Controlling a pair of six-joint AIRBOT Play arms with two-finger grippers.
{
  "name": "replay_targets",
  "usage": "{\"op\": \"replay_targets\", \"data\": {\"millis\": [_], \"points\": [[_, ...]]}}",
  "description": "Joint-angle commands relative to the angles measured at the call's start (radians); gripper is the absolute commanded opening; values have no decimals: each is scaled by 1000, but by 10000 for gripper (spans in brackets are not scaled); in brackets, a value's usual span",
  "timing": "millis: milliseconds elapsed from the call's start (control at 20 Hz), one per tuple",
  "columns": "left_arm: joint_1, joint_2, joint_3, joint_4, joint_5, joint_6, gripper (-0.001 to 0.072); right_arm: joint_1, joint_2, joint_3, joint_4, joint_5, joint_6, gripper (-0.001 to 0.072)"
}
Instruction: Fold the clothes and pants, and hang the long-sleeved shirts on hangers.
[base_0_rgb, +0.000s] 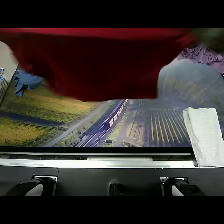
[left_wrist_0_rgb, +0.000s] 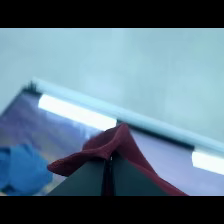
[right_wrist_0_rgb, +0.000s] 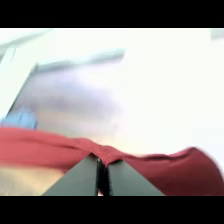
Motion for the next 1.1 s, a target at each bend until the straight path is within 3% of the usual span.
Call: {"op": "replay_targets", "data": {"millis": [0, 250, 450, 750, 1050], "points": [[1, 194, 11, 19, -8, 1, 15, -19, 163, 97, -177, 17, 76, 30], [1, 235, -6, 19, -47, -17, 14, -19, 185, 96, -225, 32, 116, 30], [1, 137, -126, 8, -47, -1, 14, -19, 32, 96, -237, 112, 144, 30], [-2, -300, -188, -55, 17, 169, 15, -18, -398, 94, -225, 162, 135, 30], [-37, -734, -187, -92, 273, 126, 16, 11, -842, 94, -187, 39, 136, 30]]}}
